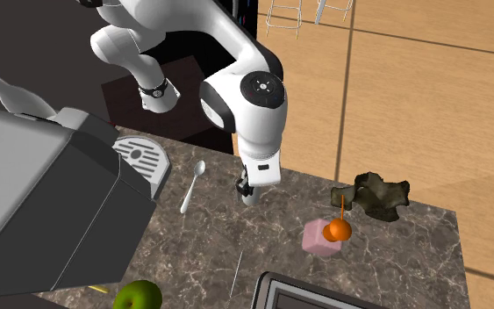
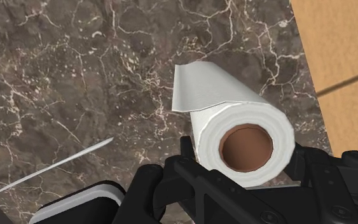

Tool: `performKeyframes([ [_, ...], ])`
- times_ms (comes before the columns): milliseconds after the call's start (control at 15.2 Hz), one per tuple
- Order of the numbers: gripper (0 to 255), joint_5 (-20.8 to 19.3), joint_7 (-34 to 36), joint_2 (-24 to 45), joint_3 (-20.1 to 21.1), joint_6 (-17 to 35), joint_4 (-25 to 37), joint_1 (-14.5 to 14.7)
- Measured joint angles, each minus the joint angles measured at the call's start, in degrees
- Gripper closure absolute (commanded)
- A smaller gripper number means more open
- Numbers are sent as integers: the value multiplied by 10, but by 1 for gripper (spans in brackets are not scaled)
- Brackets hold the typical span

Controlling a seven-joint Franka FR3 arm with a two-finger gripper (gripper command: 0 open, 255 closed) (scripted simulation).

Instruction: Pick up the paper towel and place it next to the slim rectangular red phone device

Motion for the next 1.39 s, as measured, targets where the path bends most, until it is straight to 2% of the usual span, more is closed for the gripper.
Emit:
performKeyframes([
  [528,255,0,0,-3,0,-8,5,0],
  [1386,255,4,-6,-23,1,-98,75,0],
])
